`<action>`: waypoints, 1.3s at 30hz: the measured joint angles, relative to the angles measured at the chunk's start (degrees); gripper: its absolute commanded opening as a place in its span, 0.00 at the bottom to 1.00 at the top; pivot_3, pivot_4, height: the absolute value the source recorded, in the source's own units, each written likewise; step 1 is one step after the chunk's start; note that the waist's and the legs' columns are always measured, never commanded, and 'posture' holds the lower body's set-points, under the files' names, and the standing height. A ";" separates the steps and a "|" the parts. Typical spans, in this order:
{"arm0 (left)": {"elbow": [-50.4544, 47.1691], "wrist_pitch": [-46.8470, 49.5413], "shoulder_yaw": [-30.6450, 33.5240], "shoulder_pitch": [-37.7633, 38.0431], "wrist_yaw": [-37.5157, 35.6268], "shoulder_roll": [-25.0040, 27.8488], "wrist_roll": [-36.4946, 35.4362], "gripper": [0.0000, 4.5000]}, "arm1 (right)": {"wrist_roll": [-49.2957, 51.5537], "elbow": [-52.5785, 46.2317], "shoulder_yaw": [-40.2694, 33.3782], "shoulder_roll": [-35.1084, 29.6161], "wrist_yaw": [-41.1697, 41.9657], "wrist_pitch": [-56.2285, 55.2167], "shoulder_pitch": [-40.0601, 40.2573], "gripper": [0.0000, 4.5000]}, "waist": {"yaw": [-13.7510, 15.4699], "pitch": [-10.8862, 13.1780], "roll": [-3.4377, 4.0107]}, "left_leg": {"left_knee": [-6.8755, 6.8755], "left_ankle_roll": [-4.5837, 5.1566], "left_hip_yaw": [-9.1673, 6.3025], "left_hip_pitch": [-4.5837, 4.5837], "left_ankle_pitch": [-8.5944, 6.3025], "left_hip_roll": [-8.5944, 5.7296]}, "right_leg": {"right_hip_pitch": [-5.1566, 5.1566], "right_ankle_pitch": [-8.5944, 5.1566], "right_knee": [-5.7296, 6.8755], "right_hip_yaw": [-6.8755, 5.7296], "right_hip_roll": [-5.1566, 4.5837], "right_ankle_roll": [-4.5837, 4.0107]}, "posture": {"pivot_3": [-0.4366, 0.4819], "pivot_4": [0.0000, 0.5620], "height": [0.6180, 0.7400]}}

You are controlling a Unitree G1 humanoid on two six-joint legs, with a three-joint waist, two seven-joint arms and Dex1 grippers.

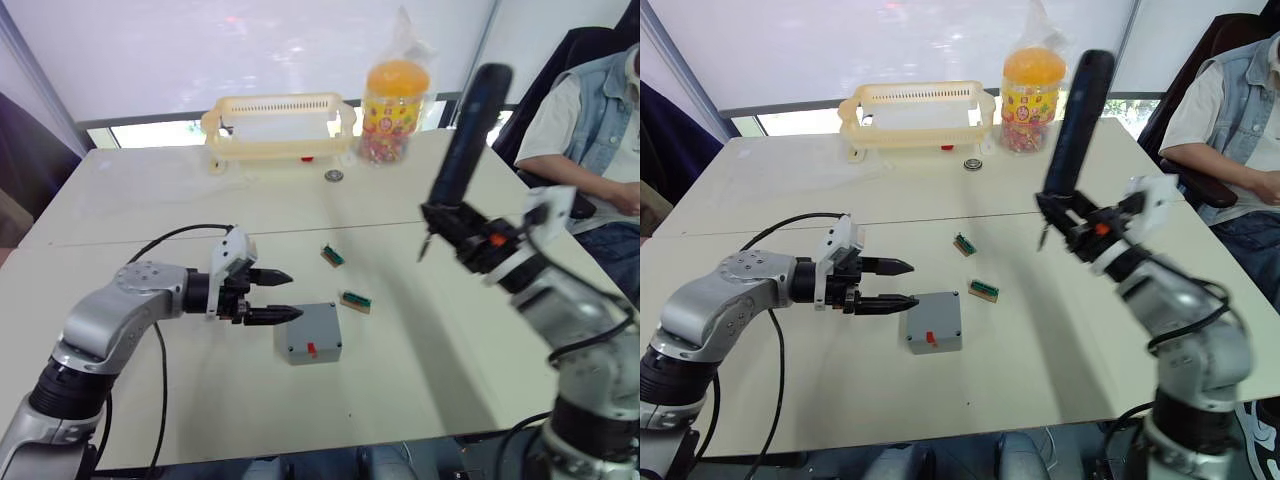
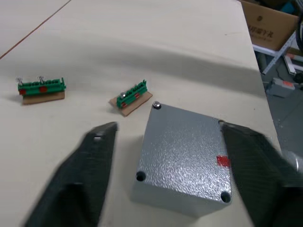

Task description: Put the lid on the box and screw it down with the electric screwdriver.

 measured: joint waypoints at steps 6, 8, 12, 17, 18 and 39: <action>-2.12 -1.06 -2.30 1.63 -0.98 1.79 2.00 0.25 | -2.54 -1.30 11.48 5.40 0.35 -7.09 4.28 0.38 | 0.25 -0.01 0.00 | 0.01 -0.10 -0.02 0.18 0.06 -0.01 | 0.21 -0.01 -0.02 -0.04 0.03 -0.02 | 0.48 0.27 1.00; -2.09 -2.75 -4.30 2.62 -0.97 1.46 3.87 0.25 | -4.73 -1.19 14.25 5.47 1.25 -10.12 6.02 0.38 | 0.16 0.00 0.00 | 0.01 -0.10 -0.01 0.17 0.06 -0.02 | 0.20 -0.01 -0.02 -0.04 0.04 -0.02 | 0.48 0.27 1.00; -0.97 -6.33 -6.97 2.77 -0.38 -1.13 7.59 0.25 | -8.33 -0.30 18.38 5.42 2.94 -14.63 8.42 0.38 | 0.13 0.00 0.00 | 0.00 -0.10 0.01 0.19 0.06 -0.04 | 0.19 -0.01 -0.01 -0.04 0.08 -0.02 | 0.48 0.27 1.00; 1.07 -9.52 -9.02 3.07 0.31 -3.24 10.98 0.25 | -11.68 1.77 21.73 5.64 3.77 -18.94 8.76 0.38 | 0.01 -0.01 0.00 | -0.01 -0.10 -0.02 0.20 0.06 -0.04 | 0.17 -0.01 0.01 -0.04 0.13 -0.02 | 0.48 0.27 1.00; 1.06 -10.95 -9.61 3.13 -0.03 -2.74 12.15 0.25 | -12.25 2.31 22.21 5.84 3.78 -19.61 8.77 0.38 | 0.02 -0.01 0.00 | -0.02 -0.10 -0.01 0.21 0.06 -0.04 | 0.17 -0.01 0.01 -0.04 0.12 -0.02 | 0.48 0.27 1.00; 1.16 -15.07 -10.49 4.22 -1.65 -3.15 14.37 0.25 | -16.03 7.32 25.32 7.61 3.62 -23.97 8.77 0.38 | 0.11 -0.07 0.00 | -0.02 -0.10 -0.03 0.28 0.06 -0.03 | 0.24 -0.01 0.02 -0.04 0.11 -0.03 | 0.48 0.27 1.00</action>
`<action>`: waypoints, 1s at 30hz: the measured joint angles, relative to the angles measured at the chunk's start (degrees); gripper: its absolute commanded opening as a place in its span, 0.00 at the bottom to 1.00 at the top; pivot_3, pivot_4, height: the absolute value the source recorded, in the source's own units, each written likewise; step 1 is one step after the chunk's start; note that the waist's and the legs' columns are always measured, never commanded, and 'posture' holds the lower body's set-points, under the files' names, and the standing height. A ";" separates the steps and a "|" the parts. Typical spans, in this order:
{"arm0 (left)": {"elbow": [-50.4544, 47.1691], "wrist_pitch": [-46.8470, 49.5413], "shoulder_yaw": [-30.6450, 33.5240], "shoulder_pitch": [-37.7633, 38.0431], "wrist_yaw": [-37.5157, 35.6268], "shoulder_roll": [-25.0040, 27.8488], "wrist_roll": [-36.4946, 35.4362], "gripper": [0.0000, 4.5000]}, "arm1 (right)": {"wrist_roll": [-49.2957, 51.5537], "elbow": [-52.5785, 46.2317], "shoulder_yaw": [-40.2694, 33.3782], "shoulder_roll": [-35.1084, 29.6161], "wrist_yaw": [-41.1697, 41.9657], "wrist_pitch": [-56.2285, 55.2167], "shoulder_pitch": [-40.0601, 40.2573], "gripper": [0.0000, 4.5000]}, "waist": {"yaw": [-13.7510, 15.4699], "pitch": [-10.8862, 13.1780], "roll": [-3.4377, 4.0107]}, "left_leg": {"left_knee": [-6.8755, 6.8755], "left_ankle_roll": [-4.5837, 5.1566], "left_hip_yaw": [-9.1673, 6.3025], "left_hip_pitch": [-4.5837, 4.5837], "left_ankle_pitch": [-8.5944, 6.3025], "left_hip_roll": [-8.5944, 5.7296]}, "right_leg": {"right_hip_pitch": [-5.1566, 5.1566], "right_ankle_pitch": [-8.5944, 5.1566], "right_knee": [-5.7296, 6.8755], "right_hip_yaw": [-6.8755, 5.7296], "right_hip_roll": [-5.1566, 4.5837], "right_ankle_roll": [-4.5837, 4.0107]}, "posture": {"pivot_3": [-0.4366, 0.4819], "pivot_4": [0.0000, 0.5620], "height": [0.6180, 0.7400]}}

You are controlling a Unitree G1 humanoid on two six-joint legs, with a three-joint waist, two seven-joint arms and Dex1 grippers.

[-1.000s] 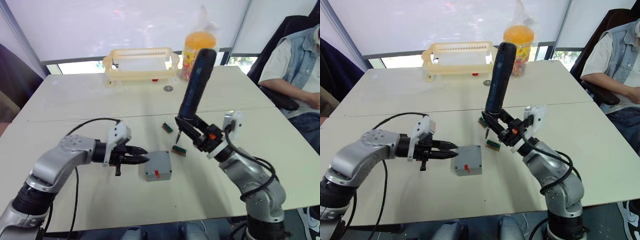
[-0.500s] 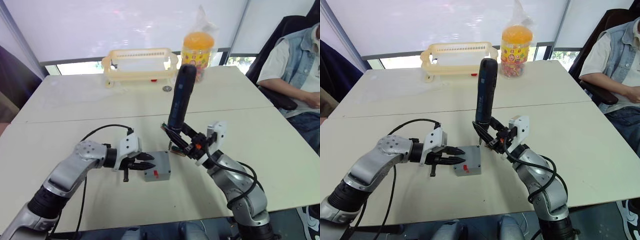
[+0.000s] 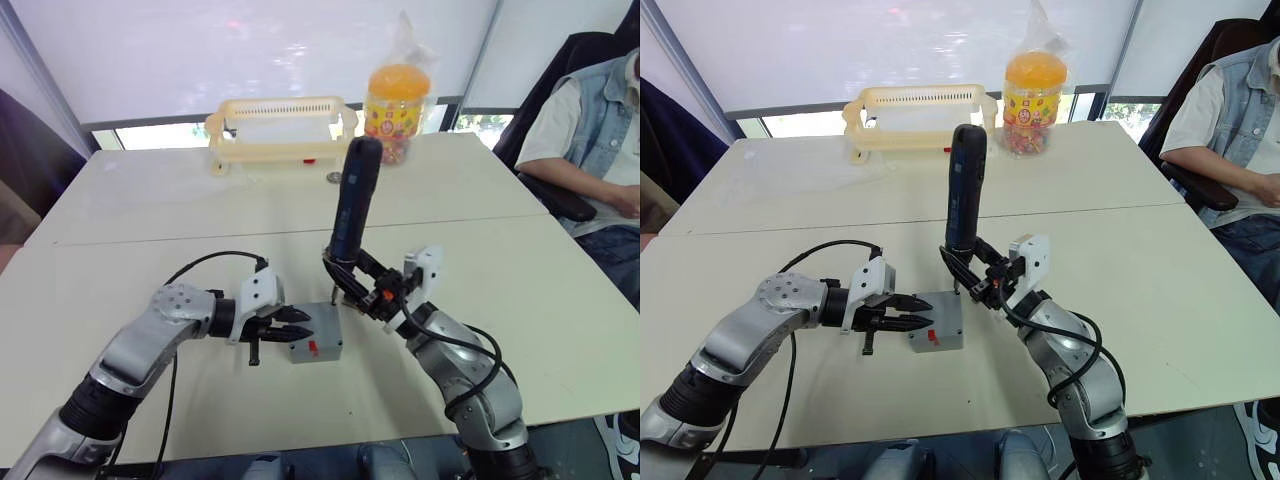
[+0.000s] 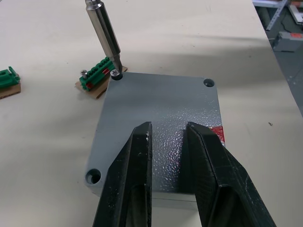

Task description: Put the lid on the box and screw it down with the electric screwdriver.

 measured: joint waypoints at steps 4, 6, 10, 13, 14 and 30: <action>0.02 0.00 0.00 0.00 0.00 0.00 0.00 0.25 | -0.61 1.09 0.01 -0.02 0.19 -1.00 0.10 0.38 | 0.00 -0.01 0.00 | 0.00 0.00 0.00 0.00 0.00 -0.01 | 0.00 0.00 0.00 0.00 0.00 0.00 | 0.48 0.27 1.00; 0.01 0.00 -0.01 0.00 0.00 -0.01 0.01 0.25 | -0.84 1.31 0.00 -0.02 0.49 -1.56 0.21 0.38 | -0.01 -0.01 0.00 | 0.00 0.00 0.00 0.00 0.00 0.00 | 0.00 0.00 0.00 0.00 0.00 0.00 | 0.48 0.27 1.00; -0.02 0.01 -0.06 0.02 0.02 -0.02 0.01 0.25 | -0.95 1.85 0.00 0.00 0.69 -2.27 0.21 0.38 | 0.00 -0.01 0.00 | 0.00 0.00 0.00 0.01 0.00 0.00 | 0.01 0.00 0.01 0.00 0.00 0.00 | 0.48 0.27 1.00; -0.06 0.04 -0.06 0.03 0.09 -0.03 0.01 0.25 | -1.17 2.25 0.01 0.03 0.82 -2.91 0.21 0.38 | 0.00 -0.02 0.00 | 0.00 0.00 0.00 0.01 0.00 0.00 | 0.01 0.00 0.01 0.00 0.00 0.00 | 0.48 0.27 1.00; -0.06 0.05 -0.06 0.03 0.11 -0.03 0.01 0.25 | -1.39 2.29 0.01 0.07 0.83 -3.00 0.20 0.38 | 0.00 -0.02 0.00 | 0.00 0.00 0.00 0.01 0.00 -0.01 | 0.01 0.00 0.01 0.00 0.00 0.00 | 0.48 0.27 1.00; -0.18 0.14 -0.10 0.10 0.19 -0.05 0.02 0.25 | -0.95 2.51 -0.16 0.73 0.45 -2.80 0.12 0.38 | 0.00 -0.03 0.00 | 0.00 0.00 -0.01 0.02 0.00 0.00 | 0.01 0.00 0.02 0.00 0.00 0.00 | 0.48 0.27 1.00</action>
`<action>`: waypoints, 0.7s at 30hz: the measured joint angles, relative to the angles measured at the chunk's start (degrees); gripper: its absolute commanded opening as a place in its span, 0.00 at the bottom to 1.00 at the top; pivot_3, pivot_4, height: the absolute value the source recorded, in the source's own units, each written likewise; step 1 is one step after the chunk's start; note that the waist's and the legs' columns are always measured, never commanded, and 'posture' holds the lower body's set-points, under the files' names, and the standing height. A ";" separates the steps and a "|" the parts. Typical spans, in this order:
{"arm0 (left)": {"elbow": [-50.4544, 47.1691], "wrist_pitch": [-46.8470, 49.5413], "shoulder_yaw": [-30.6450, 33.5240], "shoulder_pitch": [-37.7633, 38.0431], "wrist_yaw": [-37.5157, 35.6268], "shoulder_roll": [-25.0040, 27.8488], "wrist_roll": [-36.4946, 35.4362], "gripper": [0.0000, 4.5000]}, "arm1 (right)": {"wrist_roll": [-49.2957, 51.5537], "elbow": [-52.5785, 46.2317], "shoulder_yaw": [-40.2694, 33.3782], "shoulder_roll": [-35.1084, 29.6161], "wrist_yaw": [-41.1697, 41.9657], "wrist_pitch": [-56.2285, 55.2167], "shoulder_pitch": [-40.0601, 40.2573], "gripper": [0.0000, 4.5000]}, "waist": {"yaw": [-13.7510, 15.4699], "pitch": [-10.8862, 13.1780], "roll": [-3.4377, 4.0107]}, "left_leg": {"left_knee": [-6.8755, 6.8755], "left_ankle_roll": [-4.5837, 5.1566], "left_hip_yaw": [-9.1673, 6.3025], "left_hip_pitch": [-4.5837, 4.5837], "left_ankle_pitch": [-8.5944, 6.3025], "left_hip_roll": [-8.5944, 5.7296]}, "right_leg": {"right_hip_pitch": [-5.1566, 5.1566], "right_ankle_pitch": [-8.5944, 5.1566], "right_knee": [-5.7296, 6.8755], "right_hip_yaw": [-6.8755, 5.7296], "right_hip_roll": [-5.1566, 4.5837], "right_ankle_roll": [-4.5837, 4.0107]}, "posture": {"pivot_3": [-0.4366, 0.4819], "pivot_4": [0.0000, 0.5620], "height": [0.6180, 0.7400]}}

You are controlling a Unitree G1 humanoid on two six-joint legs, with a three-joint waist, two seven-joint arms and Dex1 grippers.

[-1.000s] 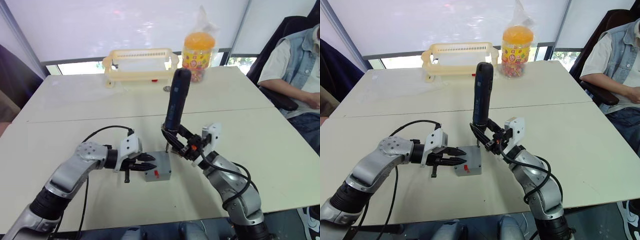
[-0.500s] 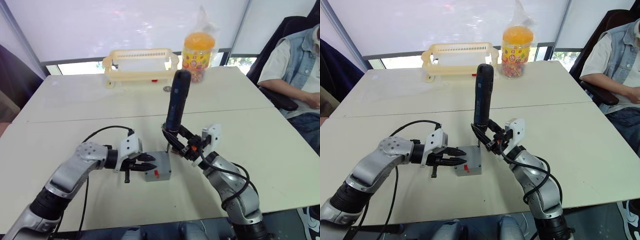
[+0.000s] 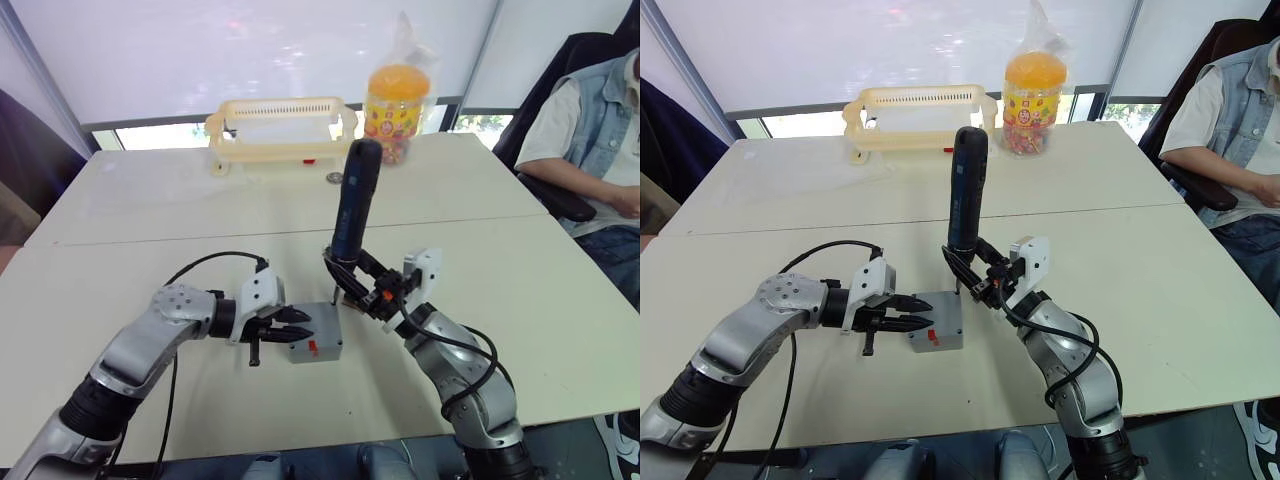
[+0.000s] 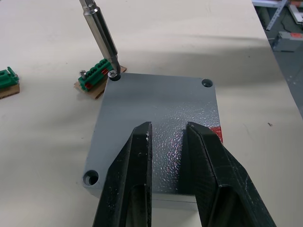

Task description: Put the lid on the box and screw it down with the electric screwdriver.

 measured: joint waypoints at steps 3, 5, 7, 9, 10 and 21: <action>-0.03 0.00 -0.03 0.01 0.00 -0.04 0.01 0.25 | 0.26 0.00 -0.07 -0.04 -0.02 0.04 -0.01 0.38 | 0.00 0.00 0.00 | 0.00 0.00 0.00 0.00 0.00 0.00 | 0.00 0.00 0.00 0.00 0.00 0.00 | 0.48 0.27 1.00; -0.04 0.00 -0.04 0.01 0.00 -0.04 0.01 0.25 | 0.48 0.00 -0.11 -0.05 -0.11 0.14 -0.10 0.38 | 0.00 0.00 0.00 | 0.00 0.00 0.00 0.00 0.00 0.00 | 0.00 0.00 0.00 0.00 0.00 0.00 | 0.48 0.27 1.00; -0.07 0.00 -0.06 0.02 0.00 -0.04 0.01 0.25 | 0.55 0.00 -0.16 -0.07 -0.22 0.26 -0.51 0.38 | 0.00 0.00 0.00 | 0.00 0.00 0.00 0.00 0.00 0.00 | 0.00 0.00 0.00 0.00 0.00 0.00 | 0.48 0.27 1.00; -0.09 0.00 -0.10 0.01 0.01 -0.04 0.01 0.25 | 0.58 0.00 -0.18 -0.07 -0.29 0.26 -0.87 0.38 | 0.01 0.00 0.00 | 0.00 0.00 0.00 0.00 0.00 0.00 | 0.00 0.00 0.00 0.00 0.00 0.00 | 0.48 0.27 1.00; -0.10 0.00 -0.13 0.01 0.03 -0.05 0.01 0.25 | 0.59 0.00 -0.18 -0.07 -0.35 0.26 -0.93 0.38 | 0.02 0.00 0.00 | 0.00 0.00 0.00 0.00 0.00 0.00 | 0.00 0.00 0.00 0.00 0.00 0.00 | 0.48 0.27 1.00; -0.17 0.03 -0.29 0.01 0.23 -0.04 0.01 0.25 | 0.53 0.00 -0.06 -0.17 -0.49 0.26 -0.86 0.38 | 0.03 0.00 0.00 | 0.00 0.00 0.00 0.00 0.00 0.00 | 0.00 0.00 0.00 0.00 0.00 0.00 | 0.48 0.27 1.00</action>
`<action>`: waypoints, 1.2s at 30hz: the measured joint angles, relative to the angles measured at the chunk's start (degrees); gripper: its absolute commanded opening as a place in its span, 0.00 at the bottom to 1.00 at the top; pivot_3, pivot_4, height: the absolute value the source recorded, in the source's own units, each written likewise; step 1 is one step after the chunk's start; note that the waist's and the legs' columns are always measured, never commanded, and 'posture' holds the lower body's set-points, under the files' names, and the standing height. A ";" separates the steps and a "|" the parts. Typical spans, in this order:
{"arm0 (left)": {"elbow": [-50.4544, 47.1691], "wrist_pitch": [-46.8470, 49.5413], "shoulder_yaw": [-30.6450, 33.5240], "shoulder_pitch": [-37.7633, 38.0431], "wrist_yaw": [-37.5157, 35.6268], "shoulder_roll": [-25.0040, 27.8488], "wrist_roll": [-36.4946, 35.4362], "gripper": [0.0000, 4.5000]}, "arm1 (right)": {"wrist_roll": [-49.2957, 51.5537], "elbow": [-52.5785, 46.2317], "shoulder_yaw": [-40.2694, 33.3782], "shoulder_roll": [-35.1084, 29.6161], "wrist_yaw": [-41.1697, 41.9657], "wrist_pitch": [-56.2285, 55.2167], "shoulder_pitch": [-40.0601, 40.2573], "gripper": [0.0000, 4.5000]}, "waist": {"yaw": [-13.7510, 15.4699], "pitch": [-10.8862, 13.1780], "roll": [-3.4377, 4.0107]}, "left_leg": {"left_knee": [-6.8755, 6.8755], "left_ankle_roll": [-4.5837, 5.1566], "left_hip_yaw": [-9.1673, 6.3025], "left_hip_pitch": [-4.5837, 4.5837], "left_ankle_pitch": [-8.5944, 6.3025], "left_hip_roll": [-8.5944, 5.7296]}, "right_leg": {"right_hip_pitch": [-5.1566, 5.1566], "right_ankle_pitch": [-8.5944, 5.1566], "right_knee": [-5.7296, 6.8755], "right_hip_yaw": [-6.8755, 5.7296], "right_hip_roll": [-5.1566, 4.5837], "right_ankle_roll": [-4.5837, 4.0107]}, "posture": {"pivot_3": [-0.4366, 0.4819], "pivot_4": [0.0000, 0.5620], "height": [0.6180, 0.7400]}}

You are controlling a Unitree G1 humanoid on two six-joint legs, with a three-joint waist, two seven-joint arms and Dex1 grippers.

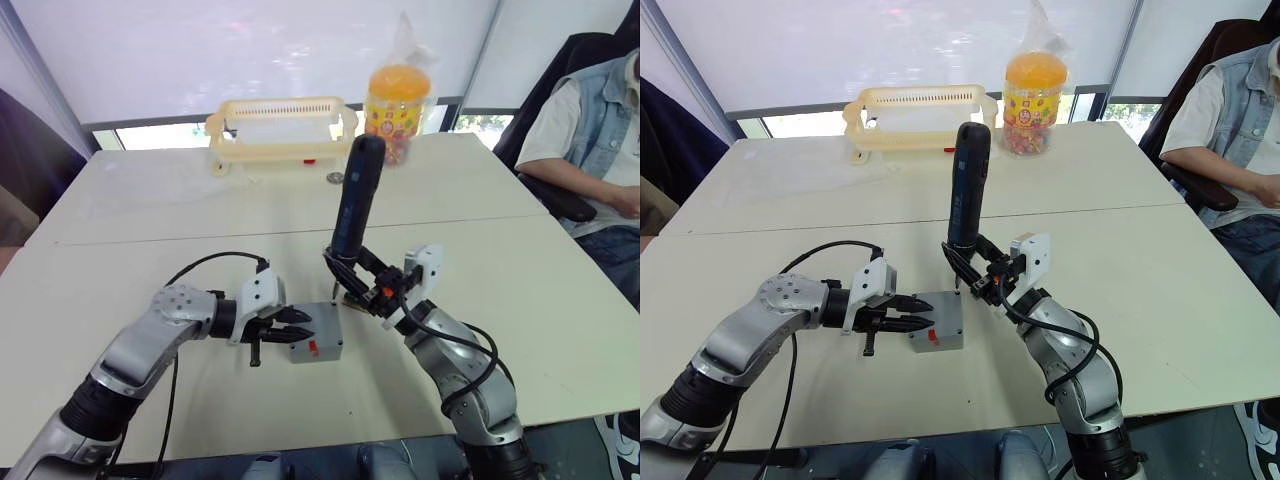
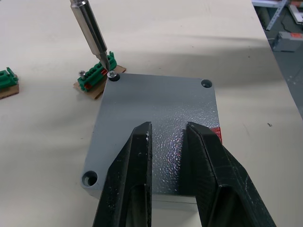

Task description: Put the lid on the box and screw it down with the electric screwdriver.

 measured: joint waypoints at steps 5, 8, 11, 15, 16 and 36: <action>-0.12 0.24 -0.05 -0.01 0.15 -0.03 0.00 0.25 | -0.10 0.18 0.00 -0.15 0.11 -0.03 0.14 0.38 | 0.00 0.00 0.00 | 0.00 0.00 0.00 0.00 0.00 0.00 | 0.00 0.00 0.00 0.00 0.00 0.00 | 0.48 0.27 1.00; -0.36 0.68 -0.07 -0.02 0.23 -0.07 0.00 0.25 | -0.39 0.57 0.00 -0.23 0.38 -0.20 0.30 0.38 | 0.01 0.00 0.00 | 0.00 0.00 0.00 0.00 0.00 0.00 | 0.00 0.00 0.00 0.00 0.00 0.00 | 0.48 0.27 1.00; -0.39 0.80 -0.07 -0.02 0.31 -0.13 0.00 0.25 | -1.08 0.82 0.16 -0.10 0.70 -1.31 0.66 0.38 | 0.01 -0.01 0.00 | 0.00 0.00 0.00 0.01 0.00 0.00 | 0.01 0.00 0.00 0.00 0.00 0.00 | 0.48 0.27 1.00; -0.43 0.98 -0.07 -0.04 0.41 -0.19 0.00 0.25 | -2.12 1.43 0.43 -0.06 1.20 -2.61 0.73 0.38 | 0.01 -0.04 -0.01 | 0.00 0.00 0.00 0.01 0.00 -0.01 | 0.02 0.00 0.00 0.00 0.00 0.00 | 0.48 0.27 1.00; -0.46 1.10 -0.06 -0.05 0.41 -0.19 0.00 0.25 | -2.46 1.60 0.67 -0.11 1.36 -3.08 0.75 0.38 | 0.01 -0.05 -0.01 | 0.00 0.00 0.00 0.01 0.00 -0.01 | 0.02 0.00 0.00 0.00 0.00 0.00 | 0.48 0.27 1.00; -0.59 1.75 -0.95 -0.08 0.28 -0.19 1.38 0.25 | -9.10 6.12 4.15 -1.30 2.97 -12.08 1.24 0.38 | -0.05 -1.04 -0.01 | 0.00 0.01 -0.02 0.22 0.00 0.00 | 0.24 -0.04 0.00 -0.02 0.02 -0.06 | 0.48 0.27 1.00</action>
